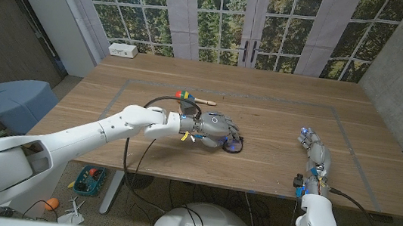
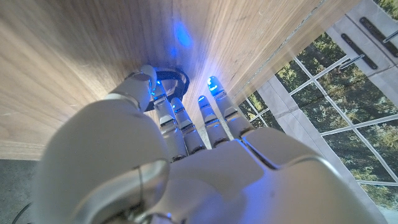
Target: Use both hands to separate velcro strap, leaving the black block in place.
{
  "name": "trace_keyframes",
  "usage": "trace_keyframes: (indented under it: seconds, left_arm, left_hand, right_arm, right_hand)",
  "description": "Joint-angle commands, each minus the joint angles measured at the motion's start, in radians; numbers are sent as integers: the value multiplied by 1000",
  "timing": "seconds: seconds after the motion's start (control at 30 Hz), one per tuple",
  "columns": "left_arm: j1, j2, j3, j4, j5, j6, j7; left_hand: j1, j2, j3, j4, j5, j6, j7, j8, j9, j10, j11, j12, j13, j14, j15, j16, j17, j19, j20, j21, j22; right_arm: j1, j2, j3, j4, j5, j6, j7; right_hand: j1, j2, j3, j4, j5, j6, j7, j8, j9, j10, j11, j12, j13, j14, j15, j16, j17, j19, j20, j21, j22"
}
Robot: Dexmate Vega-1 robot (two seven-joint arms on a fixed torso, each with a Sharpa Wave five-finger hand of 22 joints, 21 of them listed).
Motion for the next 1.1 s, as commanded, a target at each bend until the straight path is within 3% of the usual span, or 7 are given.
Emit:
trace_keyframes:
  seconds: [0.03,0.33,0.73,1.1]
  left_arm:
    - [8,-3,14,16,24,57,52]
    - [30,-8,-1,30,33,133,189]
    - [52,-30,-13,51,9,230,320]
    - [79,-82,-28,83,-60,295,445]
  left_hand:
    - [31,49,-24,11,-5,96,6,19,99,-48,19,-25,8,-8,-156,-3,8,2,-6,9,4]
    - [11,113,-81,27,-19,19,-16,84,224,-186,69,-54,15,-104,-111,-15,24,-52,-18,5,8]
    - [-7,132,-96,37,-14,-19,-38,113,276,-208,74,-47,14,-120,-107,-6,34,-66,-18,6,8]
    - [-19,132,-94,39,-11,-32,-48,137,310,-206,66,-41,14,-118,-120,-3,36,-68,-23,9,8]
  right_arm:
    - [7,-2,2,2,-5,-8,-8]
    - [17,-2,-1,2,-11,-13,-12]
    - [31,-4,-7,1,-15,-22,-13]
    - [32,-4,-14,-6,-24,-34,-22]
  right_hand:
    - [5,-8,-3,1,4,11,-2,1,3,9,3,9,3,7,-3,5,6,3,4,0,1]
    - [5,-8,-4,0,4,13,-2,1,3,10,3,10,5,7,-3,6,8,4,6,-1,1]
    - [6,-8,-5,0,4,14,-4,0,3,11,2,10,8,8,-5,8,10,5,5,-2,1]
    - [12,-8,-3,-5,6,17,-5,-1,4,13,1,11,10,12,-5,9,10,11,8,-1,1]
